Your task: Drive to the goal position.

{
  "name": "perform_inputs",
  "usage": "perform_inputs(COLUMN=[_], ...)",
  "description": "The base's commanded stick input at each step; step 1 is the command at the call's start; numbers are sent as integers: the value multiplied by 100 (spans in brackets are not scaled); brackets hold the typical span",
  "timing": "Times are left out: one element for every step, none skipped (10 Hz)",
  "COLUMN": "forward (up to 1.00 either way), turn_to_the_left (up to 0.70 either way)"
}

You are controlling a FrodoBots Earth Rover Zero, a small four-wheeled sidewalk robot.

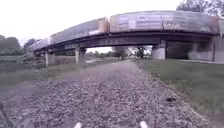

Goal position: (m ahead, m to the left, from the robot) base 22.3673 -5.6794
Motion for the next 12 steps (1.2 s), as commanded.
perform_inputs(forward=[70, 70, 70, 70, 70, 70, 70, 70, 70, 70, 70, 70], turn_to_the_left=[0, 0, 0, 0, 0, 0, 0, 0, 0, 0, 0, 0])
